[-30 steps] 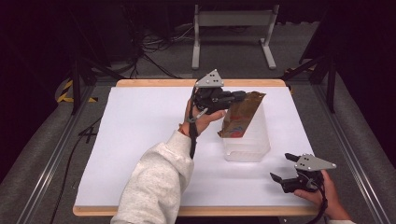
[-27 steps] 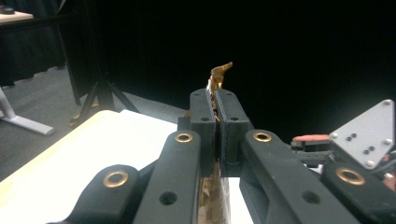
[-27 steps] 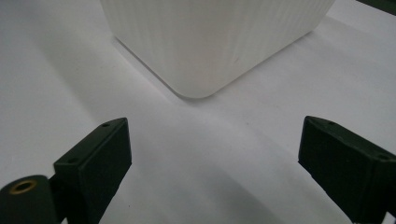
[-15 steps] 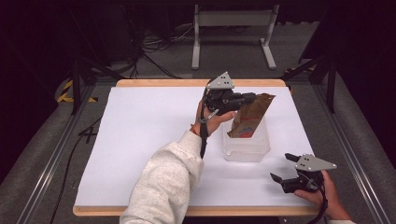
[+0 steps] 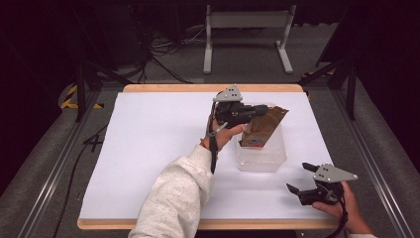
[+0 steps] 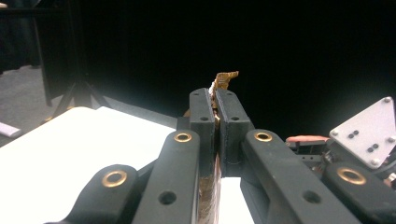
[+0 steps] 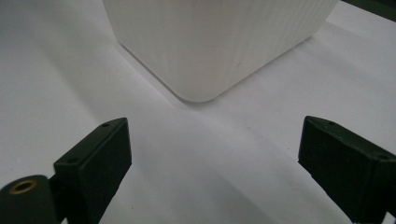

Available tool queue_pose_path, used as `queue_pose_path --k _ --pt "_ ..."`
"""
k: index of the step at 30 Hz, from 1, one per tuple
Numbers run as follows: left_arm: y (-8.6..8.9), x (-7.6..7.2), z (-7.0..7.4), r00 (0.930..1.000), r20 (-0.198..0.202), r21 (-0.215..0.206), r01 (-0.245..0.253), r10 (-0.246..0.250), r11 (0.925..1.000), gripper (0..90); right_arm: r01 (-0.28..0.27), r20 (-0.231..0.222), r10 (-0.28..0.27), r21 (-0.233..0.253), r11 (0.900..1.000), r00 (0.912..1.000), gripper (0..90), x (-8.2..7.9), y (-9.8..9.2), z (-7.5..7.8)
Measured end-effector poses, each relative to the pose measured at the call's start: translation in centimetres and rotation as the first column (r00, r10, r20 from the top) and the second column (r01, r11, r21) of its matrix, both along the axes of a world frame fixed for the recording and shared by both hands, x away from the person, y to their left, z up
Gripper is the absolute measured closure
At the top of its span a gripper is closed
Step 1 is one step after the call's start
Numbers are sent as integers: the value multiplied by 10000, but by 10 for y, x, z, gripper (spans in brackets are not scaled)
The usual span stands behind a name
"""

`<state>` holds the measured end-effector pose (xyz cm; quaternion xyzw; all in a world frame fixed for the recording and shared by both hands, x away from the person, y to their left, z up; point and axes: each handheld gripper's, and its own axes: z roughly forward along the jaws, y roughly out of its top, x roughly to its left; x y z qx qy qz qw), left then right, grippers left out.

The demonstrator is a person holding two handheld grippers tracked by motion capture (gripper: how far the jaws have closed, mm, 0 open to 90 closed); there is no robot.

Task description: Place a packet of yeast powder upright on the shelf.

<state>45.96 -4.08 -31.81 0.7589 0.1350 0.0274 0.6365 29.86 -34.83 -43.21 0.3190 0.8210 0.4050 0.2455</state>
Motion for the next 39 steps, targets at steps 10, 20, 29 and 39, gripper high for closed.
queue_pose_path --k 10,20,29,39 --pt "4 -3 -17 10000 -30 -1 -67 67 10000 865 -43 -5 43 -72 10000 10000 101 0 1 0" --pt "15 -2 -36 9984 -568 -245 -36 22 9997 861 -62 -32 62 -37 10000 10000 101 0 1 0" --pt "32 -2 -40 9976 -656 -205 -218 204 9996 860 -45 -37 45 -17 10000 10000 101 1 1 0" --pt "34 -5 -36 9987 -453 185 -228 237 9996 854 -75 -85 74 -126 9999 9999 101 1 2 -1"
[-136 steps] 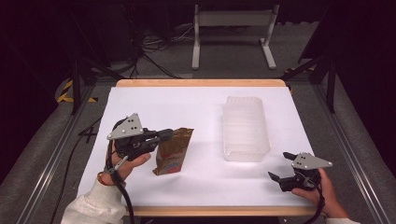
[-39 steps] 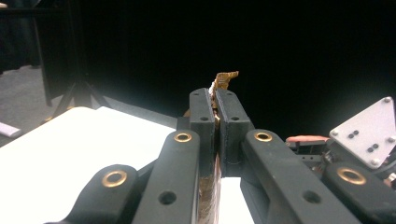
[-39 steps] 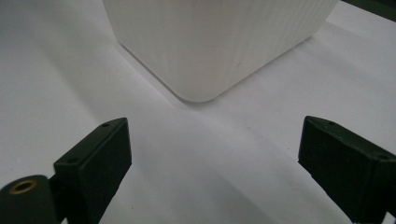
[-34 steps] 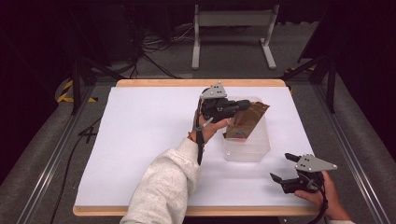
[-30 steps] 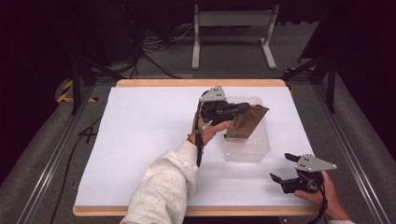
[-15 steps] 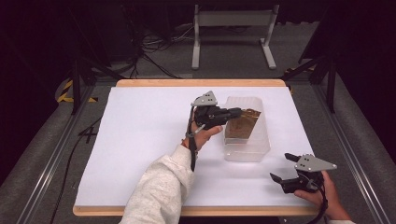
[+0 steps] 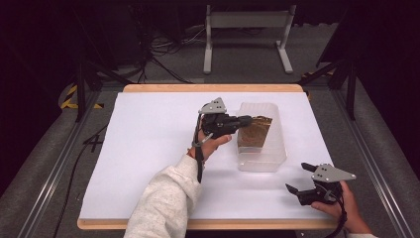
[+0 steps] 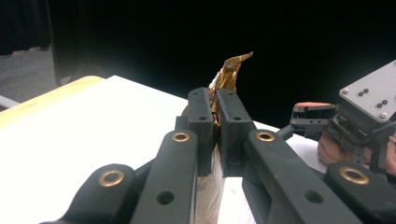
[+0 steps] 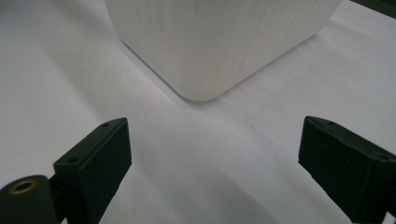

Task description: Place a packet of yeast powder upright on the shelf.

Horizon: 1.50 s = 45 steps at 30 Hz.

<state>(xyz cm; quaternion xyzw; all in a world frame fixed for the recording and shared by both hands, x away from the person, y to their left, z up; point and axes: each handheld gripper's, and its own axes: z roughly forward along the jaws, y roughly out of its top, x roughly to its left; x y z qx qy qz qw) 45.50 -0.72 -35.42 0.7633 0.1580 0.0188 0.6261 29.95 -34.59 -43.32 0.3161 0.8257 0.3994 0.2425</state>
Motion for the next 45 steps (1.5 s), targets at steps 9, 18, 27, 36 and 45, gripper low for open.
queue_pose_path --k 9,18,27,36,45 --pt "0 -5 -1 10000 -56 36 63 -62 10000 848 -1 73 1 0 10000 10000 101 0 0 1" --pt "-4 -15 5 9997 210 465 -105 96 9989 825 -51 145 51 7 10000 9999 101 -1 0 2" --pt "-5 -21 12 9971 717 1166 -330 247 9926 789 -38 164 38 17 10000 9999 101 0 1 2" --pt "-4 -25 19 9911 1245 1868 -699 470 9799 724 -55 128 54 29 10000 9999 101 0 1 2" --pt "0 -30 24 9826 1672 2540 -1217 803 9595 623 -47 121 47 29 10000 9999 101 1 1 2"
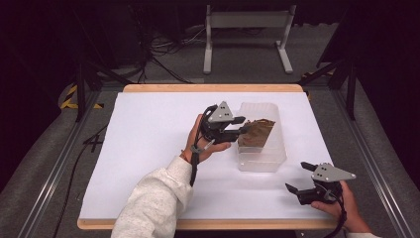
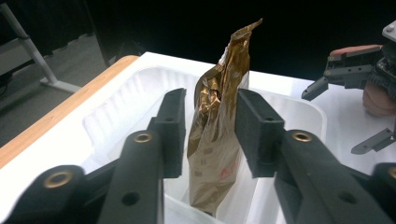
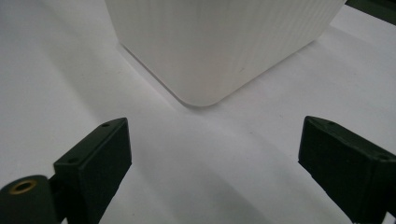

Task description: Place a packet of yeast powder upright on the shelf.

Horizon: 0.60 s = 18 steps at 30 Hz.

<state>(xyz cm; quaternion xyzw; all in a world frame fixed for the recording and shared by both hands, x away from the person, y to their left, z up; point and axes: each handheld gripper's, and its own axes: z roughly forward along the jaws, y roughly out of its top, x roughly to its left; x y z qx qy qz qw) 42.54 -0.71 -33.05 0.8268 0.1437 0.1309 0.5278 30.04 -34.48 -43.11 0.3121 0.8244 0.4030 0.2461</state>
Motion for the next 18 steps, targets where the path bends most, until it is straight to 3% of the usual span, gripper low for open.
queue_pose_path --k 8,18 --pt "2 -3 2 9992 173 605 -367 357 9975 494 1 -4 -1 5 10000 10000 101 0 0 0" --pt "6 -11 3 9938 684 1523 -973 877 9835 287 7 14 -7 -10 10000 10000 101 0 0 0"
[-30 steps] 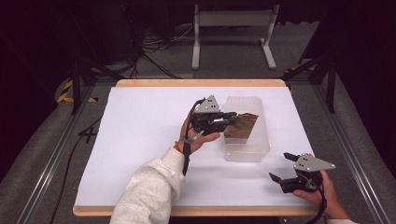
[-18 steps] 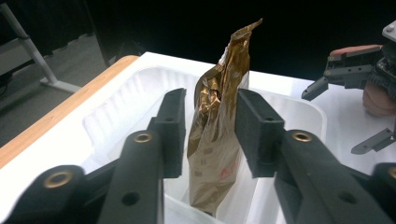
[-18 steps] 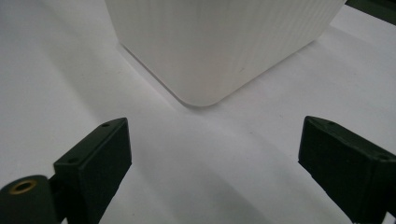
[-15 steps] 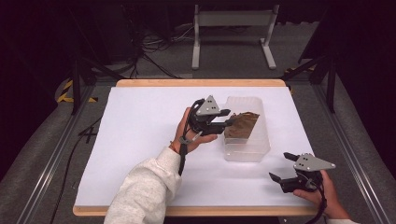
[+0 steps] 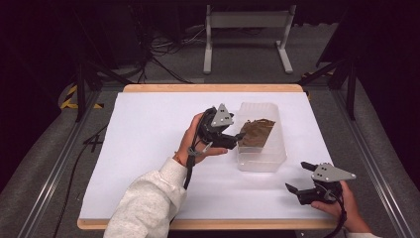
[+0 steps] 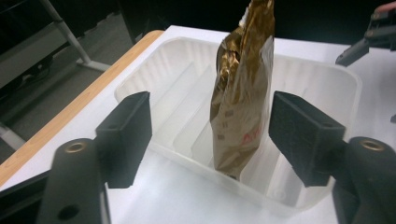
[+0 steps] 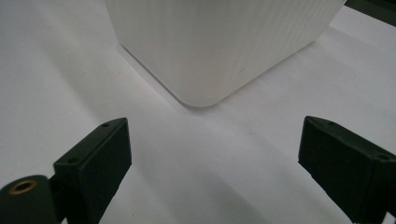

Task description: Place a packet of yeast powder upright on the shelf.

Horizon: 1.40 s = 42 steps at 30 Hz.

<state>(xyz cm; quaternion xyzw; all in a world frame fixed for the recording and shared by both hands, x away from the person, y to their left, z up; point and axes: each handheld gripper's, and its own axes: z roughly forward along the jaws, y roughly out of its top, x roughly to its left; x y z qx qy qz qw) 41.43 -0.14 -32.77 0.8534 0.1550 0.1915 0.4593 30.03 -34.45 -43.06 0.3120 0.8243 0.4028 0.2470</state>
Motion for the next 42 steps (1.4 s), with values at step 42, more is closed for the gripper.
queue_pose_path --k 42 --pt "79 -20 -39 9899 341 1613 -1411 1374 9768 96 -46 2 46 -151 9999 10000 99 1 2 0"
